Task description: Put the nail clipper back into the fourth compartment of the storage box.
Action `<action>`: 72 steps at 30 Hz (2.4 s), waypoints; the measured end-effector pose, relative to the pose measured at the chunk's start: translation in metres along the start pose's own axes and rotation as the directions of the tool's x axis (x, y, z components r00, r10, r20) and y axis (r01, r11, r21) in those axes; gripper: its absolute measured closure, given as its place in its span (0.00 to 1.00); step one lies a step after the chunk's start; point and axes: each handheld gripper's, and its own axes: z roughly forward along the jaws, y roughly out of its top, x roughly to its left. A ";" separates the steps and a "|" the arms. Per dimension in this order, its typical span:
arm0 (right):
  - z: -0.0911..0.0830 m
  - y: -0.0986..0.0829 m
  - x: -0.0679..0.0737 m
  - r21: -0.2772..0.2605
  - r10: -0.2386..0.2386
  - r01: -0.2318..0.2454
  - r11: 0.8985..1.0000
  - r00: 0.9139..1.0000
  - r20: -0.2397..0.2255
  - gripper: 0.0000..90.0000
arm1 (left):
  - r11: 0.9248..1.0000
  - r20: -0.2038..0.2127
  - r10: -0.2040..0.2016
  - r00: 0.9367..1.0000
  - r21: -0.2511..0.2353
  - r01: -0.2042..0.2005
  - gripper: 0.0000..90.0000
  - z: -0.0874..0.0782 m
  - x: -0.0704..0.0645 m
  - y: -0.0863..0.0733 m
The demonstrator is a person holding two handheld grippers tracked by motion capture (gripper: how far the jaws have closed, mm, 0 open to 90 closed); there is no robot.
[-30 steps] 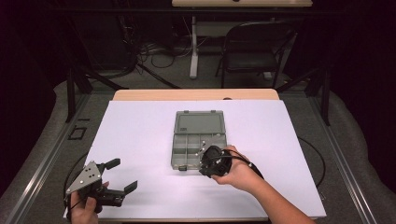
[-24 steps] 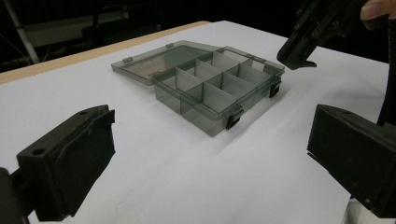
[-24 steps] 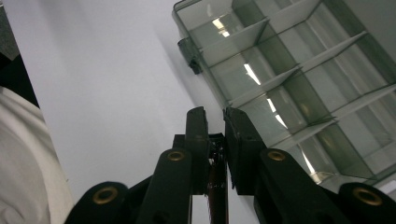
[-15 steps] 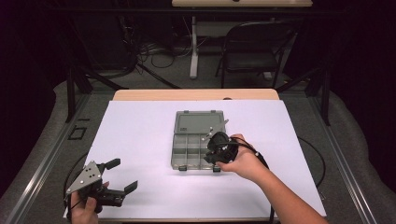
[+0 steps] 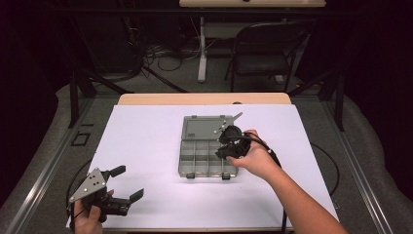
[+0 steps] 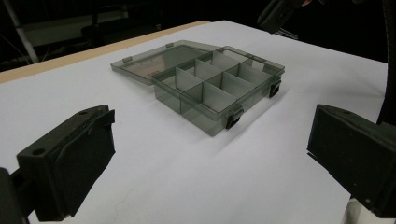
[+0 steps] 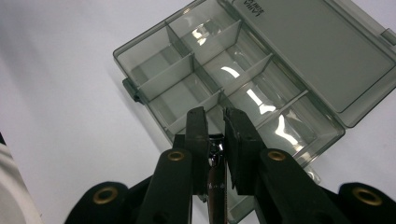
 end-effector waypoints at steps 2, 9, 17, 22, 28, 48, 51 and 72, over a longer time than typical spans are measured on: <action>0.001 0.001 -0.002 -0.021 0.013 -0.013 1.000 1.000 0.008 0.89 | 1.000 -0.003 -0.004 1.000 -0.003 0.004 0.00 0.000 0.000 0.000; 0.006 0.005 -0.011 -0.025 0.042 -0.041 0.999 0.999 0.022 0.89 | 1.000 0.001 -0.007 1.000 -0.007 0.007 0.00 0.000 0.000 0.000; 0.010 0.008 -0.021 -0.038 0.081 -0.079 0.996 0.996 0.043 0.89 | 1.000 0.002 -0.008 1.000 -0.006 0.008 0.00 0.000 0.001 -0.001; 0.015 0.010 -0.025 -0.043 0.092 -0.090 0.995 0.994 0.053 0.89 | 1.000 0.002 -0.006 1.000 -0.007 0.006 0.00 0.000 0.001 -0.001; 0.019 0.011 -0.030 -0.048 0.111 -0.108 0.993 0.992 0.066 0.89 | 1.000 0.001 -0.004 1.000 -0.002 0.004 0.00 -0.001 0.001 -0.001; 0.040 0.007 -0.045 -0.089 0.188 -0.179 0.980 0.975 0.115 0.90 | 1.000 0.001 -0.009 1.000 -0.005 0.009 0.00 0.000 0.002 -0.002; 0.042 0.005 -0.047 -0.094 0.202 -0.192 0.977 0.972 0.119 0.89 | 1.000 0.000 -0.009 1.000 -0.004 0.009 0.00 0.000 0.002 -0.002; 0.061 -0.011 -0.059 -0.138 0.232 -0.210 0.968 0.957 0.173 0.89 | 1.000 0.002 -0.012 1.000 -0.005 0.012 0.00 0.000 0.003 -0.002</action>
